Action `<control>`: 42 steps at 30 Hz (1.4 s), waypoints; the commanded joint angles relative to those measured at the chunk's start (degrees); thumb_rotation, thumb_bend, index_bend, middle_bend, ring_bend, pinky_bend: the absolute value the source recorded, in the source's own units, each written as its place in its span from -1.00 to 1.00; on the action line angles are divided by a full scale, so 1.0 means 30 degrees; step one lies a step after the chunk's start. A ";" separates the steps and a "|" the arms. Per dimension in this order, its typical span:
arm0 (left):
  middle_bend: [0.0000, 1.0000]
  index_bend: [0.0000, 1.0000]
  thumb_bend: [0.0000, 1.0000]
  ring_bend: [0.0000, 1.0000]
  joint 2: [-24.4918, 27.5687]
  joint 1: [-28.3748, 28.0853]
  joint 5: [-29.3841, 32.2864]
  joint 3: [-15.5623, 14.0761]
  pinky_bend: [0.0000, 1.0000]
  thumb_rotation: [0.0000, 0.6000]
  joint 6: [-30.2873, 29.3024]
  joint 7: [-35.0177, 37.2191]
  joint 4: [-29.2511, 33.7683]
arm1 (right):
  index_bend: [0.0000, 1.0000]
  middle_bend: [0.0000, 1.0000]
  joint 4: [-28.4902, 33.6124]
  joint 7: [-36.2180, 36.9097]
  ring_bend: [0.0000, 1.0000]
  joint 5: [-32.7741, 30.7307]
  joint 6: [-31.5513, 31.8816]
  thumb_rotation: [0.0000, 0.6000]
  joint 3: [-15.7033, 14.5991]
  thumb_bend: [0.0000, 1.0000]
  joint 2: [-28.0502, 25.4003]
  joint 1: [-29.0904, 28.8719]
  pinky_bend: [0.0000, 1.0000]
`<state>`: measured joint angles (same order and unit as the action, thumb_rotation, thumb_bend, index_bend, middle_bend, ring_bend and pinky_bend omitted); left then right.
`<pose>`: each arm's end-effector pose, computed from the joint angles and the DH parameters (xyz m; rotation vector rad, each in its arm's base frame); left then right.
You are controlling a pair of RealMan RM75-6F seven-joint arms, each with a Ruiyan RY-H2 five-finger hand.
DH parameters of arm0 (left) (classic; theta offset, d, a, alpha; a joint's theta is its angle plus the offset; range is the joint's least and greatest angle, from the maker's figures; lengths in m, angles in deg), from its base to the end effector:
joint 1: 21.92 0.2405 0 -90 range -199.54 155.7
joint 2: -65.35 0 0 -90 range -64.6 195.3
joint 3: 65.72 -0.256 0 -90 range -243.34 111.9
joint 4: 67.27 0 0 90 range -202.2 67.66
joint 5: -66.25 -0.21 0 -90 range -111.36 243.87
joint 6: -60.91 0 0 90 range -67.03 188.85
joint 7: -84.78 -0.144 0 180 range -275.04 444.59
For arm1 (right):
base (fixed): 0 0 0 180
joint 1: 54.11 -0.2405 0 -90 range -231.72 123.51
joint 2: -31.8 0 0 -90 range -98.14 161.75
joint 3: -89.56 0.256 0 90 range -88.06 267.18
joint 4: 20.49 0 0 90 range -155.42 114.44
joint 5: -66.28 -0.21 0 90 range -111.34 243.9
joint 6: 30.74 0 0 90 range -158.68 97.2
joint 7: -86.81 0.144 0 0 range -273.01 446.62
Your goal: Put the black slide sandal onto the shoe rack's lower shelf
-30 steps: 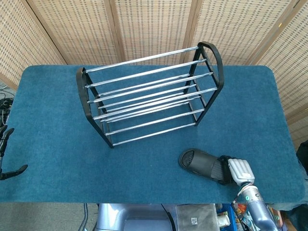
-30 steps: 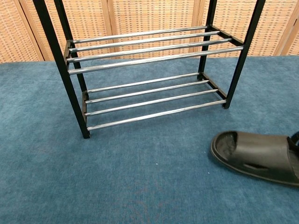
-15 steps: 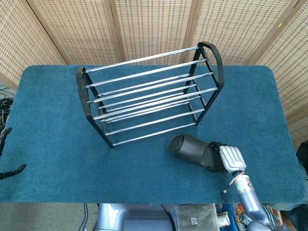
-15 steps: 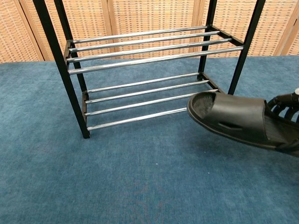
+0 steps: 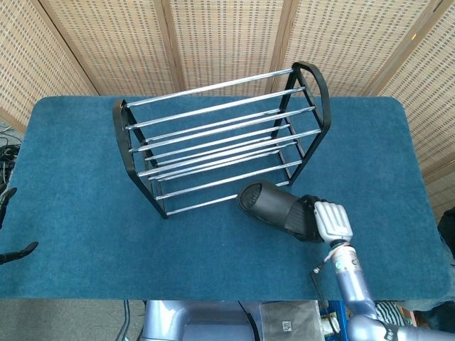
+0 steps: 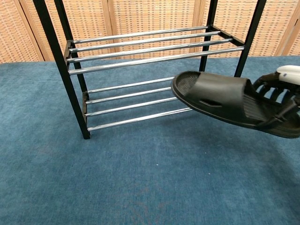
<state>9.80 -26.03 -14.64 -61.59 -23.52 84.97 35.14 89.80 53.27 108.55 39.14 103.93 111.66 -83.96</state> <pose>-0.2980 0.1791 0.1951 -1.2962 -0.9601 -0.8901 -0.1813 -0.2852 0.0432 1.4582 -1.2818 0.7832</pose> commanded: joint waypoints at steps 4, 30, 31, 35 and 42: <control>-1.00 -1.00 -0.74 -1.00 0.0068 -0.0045 0.0195 0.0067 -1.00 1.00 0.0139 0.0170 -0.0012 | 0.29 0.24 -0.1338 -0.1804 0.15 -0.2698 0.1549 1.00 0.1254 0.06 0.2413 -0.1689 0.32; -1.00 -1.00 -0.74 -1.00 0.0630 -0.0224 0.0795 0.0195 -1.00 1.00 0.0926 0.1454 -0.0075 | 0.29 0.40 -0.5951 -0.3049 0.41 -0.6370 0.4408 1.00 0.4164 0.28 0.8407 -0.4928 0.47; -1.00 -1.00 -0.74 -1.00 0.0637 -0.0248 0.0844 0.0207 -1.00 1.00 0.0978 0.1446 -0.0071 | 0.29 0.40 -0.6205 -0.2952 0.42 -0.6362 0.4523 1.00 0.4313 0.28 0.8612 -0.5001 0.49; -1.00 -1.00 -0.74 -1.00 0.0654 -0.0326 0.1018 0.0245 -1.00 1.00 0.1166 0.1478 -0.0094 | 0.29 0.41 -0.7079 -0.2724 0.45 -0.6439 0.4828 1.00 0.4819 0.29 0.9280 -0.5259 0.53; -1.00 -1.00 -0.74 -1.00 0.0742 -0.0378 0.1117 0.0268 -1.00 1.00 0.1321 0.1684 -0.0111 | 0.29 0.43 -0.8629 -0.2322 0.50 -0.5925 0.5142 1.00 0.5422 0.32 1.0462 -0.5890 0.57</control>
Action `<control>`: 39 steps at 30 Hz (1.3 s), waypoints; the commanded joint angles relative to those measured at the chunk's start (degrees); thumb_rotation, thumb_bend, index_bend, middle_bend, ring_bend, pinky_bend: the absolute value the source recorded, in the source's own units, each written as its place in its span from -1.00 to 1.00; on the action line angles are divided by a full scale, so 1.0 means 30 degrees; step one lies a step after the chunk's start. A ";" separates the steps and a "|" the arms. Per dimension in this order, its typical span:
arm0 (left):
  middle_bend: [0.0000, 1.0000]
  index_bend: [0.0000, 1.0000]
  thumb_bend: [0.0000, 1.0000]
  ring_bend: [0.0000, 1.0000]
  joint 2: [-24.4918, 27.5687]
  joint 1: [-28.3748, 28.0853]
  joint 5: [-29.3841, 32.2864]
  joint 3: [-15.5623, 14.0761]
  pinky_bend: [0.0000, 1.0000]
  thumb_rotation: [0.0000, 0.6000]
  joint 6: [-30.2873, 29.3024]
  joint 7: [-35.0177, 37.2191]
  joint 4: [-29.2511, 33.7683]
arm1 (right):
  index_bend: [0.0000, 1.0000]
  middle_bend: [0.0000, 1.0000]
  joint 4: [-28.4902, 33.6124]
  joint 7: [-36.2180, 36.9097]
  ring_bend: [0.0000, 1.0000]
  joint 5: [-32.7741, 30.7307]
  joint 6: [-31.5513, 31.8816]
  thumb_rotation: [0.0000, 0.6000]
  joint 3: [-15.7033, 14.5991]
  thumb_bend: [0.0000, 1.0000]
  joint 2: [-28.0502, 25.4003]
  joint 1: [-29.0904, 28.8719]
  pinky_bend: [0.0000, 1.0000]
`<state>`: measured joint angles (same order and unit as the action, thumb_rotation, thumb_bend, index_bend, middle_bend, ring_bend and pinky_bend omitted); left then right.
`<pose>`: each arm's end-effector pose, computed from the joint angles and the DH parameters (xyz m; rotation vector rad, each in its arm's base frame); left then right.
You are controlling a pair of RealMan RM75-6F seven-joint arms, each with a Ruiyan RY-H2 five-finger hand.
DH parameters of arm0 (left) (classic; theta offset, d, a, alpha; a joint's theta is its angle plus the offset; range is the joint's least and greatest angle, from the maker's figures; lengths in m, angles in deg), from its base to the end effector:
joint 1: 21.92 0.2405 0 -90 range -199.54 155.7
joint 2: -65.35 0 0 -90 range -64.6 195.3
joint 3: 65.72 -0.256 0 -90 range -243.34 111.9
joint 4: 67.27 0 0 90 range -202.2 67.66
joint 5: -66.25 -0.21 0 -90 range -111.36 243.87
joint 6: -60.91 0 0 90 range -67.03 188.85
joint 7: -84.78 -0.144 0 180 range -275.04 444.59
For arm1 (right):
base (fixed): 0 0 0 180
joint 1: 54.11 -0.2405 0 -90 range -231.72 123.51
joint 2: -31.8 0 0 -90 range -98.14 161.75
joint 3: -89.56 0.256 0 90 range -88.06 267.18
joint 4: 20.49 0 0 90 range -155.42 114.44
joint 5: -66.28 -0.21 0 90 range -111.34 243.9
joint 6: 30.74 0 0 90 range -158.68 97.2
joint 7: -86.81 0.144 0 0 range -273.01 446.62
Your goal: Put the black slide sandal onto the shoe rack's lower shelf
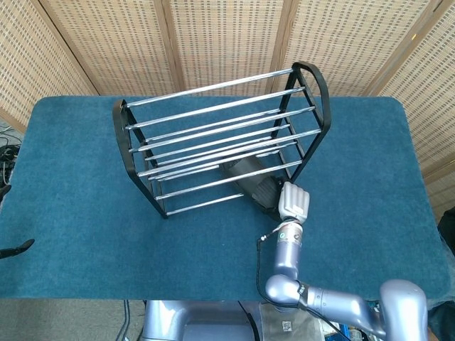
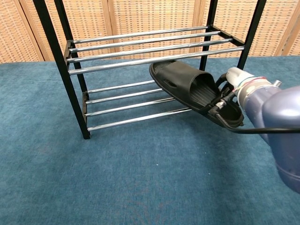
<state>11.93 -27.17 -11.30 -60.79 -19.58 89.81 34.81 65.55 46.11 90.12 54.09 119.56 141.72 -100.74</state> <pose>-0.3069 0.1872 0.2033 -1.2626 -1.0415 -0.8841 -0.1092 -0.3441 -0.0430 1.0885 -1.4083 0.7786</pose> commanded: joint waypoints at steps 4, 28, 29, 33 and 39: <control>-1.00 -1.00 -0.74 -1.00 0.0100 0.0017 -0.0004 0.0000 -1.00 1.00 0.0019 0.0234 -0.0009 | 0.29 0.43 -0.1256 -0.0202 0.51 0.0246 0.0324 1.00 0.0503 0.32 0.1000 -0.0680 0.62; -1.00 -1.00 -0.74 -1.00 0.0574 -0.0231 0.0545 0.0145 -1.00 1.00 0.0917 0.1608 -0.0353 | 0.29 0.43 -0.6200 -0.1075 0.53 -0.0394 0.0403 1.00 0.3799 0.32 0.3853 -0.3145 0.65; -1.00 -1.00 -0.74 -1.00 0.0587 -0.0250 0.0554 0.0146 -1.00 1.00 0.0961 0.1625 -0.0354 | 0.29 0.43 -0.6384 -0.1062 0.53 -0.0325 0.0362 1.00 0.3774 0.32 0.3954 -0.3238 0.65; -1.00 -1.00 -0.74 -1.00 0.0652 -0.0279 0.0529 0.0135 -1.00 1.00 0.1045 0.1744 -0.0354 | 0.29 0.44 -0.7271 -0.0561 0.52 0.0066 0.0143 1.00 0.3823 0.32 0.4511 -0.3640 0.65; -1.00 -1.00 -0.74 -1.00 0.0715 -0.0302 0.0620 0.0161 -1.00 1.00 0.1175 0.2091 -0.0465 | 0.29 0.43 -0.8735 0.0261 0.53 0.0657 -0.0421 1.00 0.4180 0.32 0.5116 -0.4227 0.65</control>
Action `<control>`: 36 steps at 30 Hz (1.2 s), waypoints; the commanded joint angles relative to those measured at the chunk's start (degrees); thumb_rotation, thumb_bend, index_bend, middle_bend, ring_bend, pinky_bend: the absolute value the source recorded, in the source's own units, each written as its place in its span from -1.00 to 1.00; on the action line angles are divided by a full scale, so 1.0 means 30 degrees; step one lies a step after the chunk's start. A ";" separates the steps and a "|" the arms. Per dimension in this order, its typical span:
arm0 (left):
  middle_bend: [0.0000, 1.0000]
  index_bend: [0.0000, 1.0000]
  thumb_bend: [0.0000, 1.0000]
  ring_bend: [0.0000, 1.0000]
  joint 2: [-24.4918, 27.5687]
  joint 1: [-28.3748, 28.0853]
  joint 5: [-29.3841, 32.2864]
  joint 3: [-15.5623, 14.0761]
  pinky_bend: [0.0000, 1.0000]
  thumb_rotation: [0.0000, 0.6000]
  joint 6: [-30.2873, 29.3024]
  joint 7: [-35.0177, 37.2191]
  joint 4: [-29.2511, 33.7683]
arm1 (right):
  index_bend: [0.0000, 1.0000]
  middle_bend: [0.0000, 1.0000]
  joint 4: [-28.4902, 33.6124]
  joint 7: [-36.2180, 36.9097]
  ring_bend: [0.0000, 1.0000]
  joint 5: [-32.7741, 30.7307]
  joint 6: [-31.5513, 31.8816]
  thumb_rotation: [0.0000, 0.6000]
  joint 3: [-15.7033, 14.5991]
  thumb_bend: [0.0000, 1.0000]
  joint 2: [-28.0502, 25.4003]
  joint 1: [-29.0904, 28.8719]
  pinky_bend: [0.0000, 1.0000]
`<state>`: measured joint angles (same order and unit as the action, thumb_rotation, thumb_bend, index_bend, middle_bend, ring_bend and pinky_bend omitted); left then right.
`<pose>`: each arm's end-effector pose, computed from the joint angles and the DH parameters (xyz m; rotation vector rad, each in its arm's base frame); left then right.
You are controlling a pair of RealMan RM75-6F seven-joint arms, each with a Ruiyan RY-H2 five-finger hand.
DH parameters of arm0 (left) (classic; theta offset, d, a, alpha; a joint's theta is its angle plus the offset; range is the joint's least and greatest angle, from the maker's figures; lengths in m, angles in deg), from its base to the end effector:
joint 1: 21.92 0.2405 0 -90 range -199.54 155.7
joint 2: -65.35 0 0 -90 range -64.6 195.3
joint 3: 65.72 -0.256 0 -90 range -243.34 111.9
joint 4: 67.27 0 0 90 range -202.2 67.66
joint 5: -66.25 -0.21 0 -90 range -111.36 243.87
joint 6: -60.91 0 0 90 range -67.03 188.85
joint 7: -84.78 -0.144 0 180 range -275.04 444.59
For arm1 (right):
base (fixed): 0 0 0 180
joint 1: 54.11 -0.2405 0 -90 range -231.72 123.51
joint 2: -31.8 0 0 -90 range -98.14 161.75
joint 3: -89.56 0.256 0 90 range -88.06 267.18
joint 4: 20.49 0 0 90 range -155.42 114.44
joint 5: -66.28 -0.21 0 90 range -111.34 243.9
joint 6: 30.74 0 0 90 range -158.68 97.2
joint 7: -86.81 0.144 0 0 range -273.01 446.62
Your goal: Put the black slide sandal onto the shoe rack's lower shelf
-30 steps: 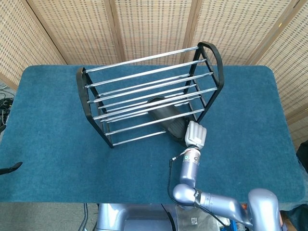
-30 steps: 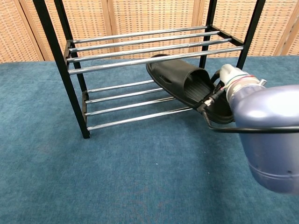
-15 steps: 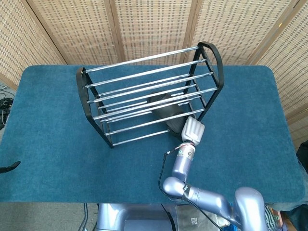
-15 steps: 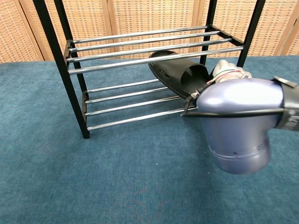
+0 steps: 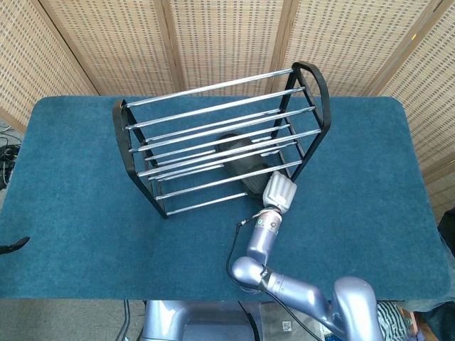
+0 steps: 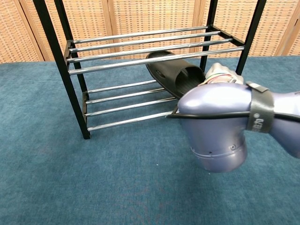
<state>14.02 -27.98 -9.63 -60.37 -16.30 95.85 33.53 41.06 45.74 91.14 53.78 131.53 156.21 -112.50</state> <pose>-0.3160 0.1928 0.2134 -1.2325 -1.1116 -0.8945 -0.0736 -0.3770 -0.0784 0.9283 -1.3741 0.7771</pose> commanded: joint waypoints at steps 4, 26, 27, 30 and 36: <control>-1.00 -1.00 -0.74 -1.00 0.0017 -0.0116 0.0177 0.0038 -1.00 1.00 0.0271 0.0094 -0.0098 | 0.29 0.42 -0.1106 0.0756 0.53 0.0395 -0.0793 1.00 0.0578 0.32 0.0492 -0.0564 0.66; -1.00 -1.00 -0.74 -1.00 0.0006 -0.0230 0.0499 0.0070 -1.00 1.00 0.0544 0.0018 -0.0117 | -0.15 0.07 -0.2464 0.3385 0.20 0.1932 -0.3491 1.00 0.0251 -0.45 0.0664 -0.0365 0.54; -1.00 -1.00 -0.74 -1.00 0.0013 -0.0234 0.0509 0.0076 -1.00 1.00 0.0551 0.0034 -0.0117 | -0.25 -0.03 -0.2477 0.3401 0.11 0.1928 -0.3589 1.00 0.0227 -0.62 0.0677 -0.0338 0.47; -1.00 -1.00 -0.74 -1.00 0.0021 -0.0240 0.0511 0.0070 -1.00 1.00 0.0574 0.0056 -0.0132 | -0.71 -0.58 -0.2292 0.3490 -0.46 0.1839 -0.3919 1.00 0.0245 -1.00 0.0659 -0.0219 -0.11; -1.00 -1.00 -0.74 -1.00 0.0048 -0.0242 0.0507 0.0068 -1.00 1.00 0.0606 0.0173 -0.0167 | -0.95 -1.00 -0.1525 0.3167 -1.00 0.1379 -0.3947 1.00 0.0499 -1.00 0.0409 0.0023 -0.94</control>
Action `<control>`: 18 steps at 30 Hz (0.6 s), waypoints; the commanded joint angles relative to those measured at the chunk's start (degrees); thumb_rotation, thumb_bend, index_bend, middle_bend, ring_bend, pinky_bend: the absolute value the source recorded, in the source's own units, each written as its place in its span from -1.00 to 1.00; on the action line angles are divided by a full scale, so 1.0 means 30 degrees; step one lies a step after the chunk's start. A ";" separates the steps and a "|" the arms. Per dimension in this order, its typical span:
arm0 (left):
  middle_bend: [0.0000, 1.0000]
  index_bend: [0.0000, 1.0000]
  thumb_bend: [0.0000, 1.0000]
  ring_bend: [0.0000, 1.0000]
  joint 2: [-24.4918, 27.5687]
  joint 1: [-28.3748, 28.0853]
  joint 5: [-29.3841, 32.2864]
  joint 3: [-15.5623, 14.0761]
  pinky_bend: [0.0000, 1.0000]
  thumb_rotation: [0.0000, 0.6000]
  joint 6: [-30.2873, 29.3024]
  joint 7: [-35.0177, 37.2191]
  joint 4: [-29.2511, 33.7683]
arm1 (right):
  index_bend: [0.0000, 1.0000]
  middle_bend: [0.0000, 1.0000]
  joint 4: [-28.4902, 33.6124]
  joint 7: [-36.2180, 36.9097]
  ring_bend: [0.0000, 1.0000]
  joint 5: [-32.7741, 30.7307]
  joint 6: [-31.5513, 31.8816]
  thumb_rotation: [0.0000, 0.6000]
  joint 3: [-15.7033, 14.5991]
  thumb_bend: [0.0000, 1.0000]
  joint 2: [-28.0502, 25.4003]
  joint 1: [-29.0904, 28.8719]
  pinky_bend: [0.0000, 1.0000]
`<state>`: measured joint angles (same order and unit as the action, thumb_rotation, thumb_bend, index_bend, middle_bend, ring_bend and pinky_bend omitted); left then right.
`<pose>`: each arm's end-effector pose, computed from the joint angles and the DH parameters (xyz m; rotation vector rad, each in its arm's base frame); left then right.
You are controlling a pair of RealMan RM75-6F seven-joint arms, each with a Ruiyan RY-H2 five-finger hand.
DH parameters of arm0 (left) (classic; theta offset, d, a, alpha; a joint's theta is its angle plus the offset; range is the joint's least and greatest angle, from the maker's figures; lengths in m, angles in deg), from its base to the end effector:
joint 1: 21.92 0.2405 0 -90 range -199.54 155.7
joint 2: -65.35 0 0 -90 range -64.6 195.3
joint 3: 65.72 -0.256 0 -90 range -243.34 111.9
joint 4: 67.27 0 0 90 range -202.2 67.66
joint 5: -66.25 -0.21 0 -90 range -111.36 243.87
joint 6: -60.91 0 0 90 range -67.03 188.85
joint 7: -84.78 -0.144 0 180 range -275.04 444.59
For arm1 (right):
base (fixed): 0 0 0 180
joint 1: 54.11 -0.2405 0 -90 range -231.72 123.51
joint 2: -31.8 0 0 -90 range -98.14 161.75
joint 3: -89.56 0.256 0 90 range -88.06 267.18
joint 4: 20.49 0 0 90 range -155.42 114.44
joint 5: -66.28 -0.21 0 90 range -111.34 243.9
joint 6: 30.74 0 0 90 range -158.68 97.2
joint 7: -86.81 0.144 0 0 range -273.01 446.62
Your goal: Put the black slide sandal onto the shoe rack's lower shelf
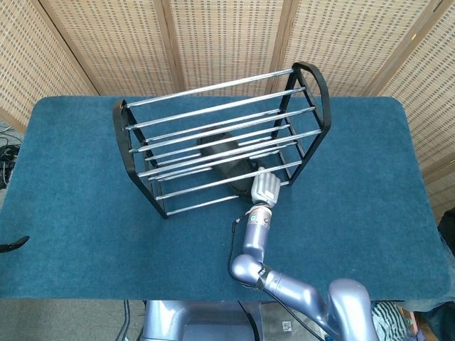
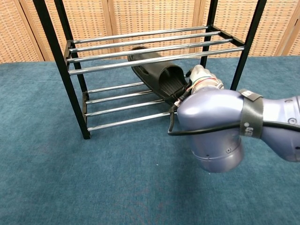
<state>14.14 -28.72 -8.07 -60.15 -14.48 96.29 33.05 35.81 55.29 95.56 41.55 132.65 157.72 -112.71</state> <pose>-0.3201 0.1970 0.2134 -1.2233 -1.1343 -0.8766 -0.0649 -0.3902 -0.0992 0.9898 -1.4890 0.9392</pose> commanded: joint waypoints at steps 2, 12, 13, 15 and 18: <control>-1.00 -1.00 -0.74 -1.00 0.0015 0.0010 -0.0047 -0.0010 -1.00 1.00 -0.0014 0.0063 -0.0012 | -0.95 -1.00 0.0388 -0.0038 -1.00 -0.0065 0.0240 1.00 0.0135 -1.00 -0.0175 0.0140 -1.00; -1.00 -1.00 -0.74 -1.00 0.0024 0.0028 -0.0150 -0.0045 -1.00 1.00 -0.0068 0.0077 0.0002 | -0.95 -1.00 0.1397 -0.0256 -1.00 -0.0006 0.0779 1.00 0.0029 -1.00 -0.0561 0.0482 -1.00; -1.00 -1.00 -0.74 -1.00 0.0028 0.0028 -0.0148 -0.0045 -1.00 1.00 -0.0066 0.0080 0.0000 | -0.95 -1.00 0.1484 -0.0308 -1.00 -0.0027 0.0819 1.00 0.0001 -1.00 -0.0594 0.0528 -1.00; -1.00 -1.00 -0.74 -1.00 0.0029 0.0023 -0.0169 -0.0052 -1.00 1.00 -0.0055 0.0103 0.0003 | -0.95 -1.00 0.1773 -0.0377 -1.00 -0.0041 0.0942 1.00 -0.0068 -1.00 -0.0705 0.0680 -1.00; -1.00 -1.00 -0.74 -1.00 0.0030 0.0021 -0.0191 -0.0055 -1.00 1.00 -0.0062 0.0124 -0.0017 | -0.95 -1.00 0.2392 -0.0307 -1.00 0.0119 0.1051 1.00 -0.0388 -1.00 -0.0952 0.1090 -1.00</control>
<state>14.24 -28.66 -8.64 -60.32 -14.66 96.67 33.00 42.16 54.27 95.61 44.47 132.04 155.30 -110.09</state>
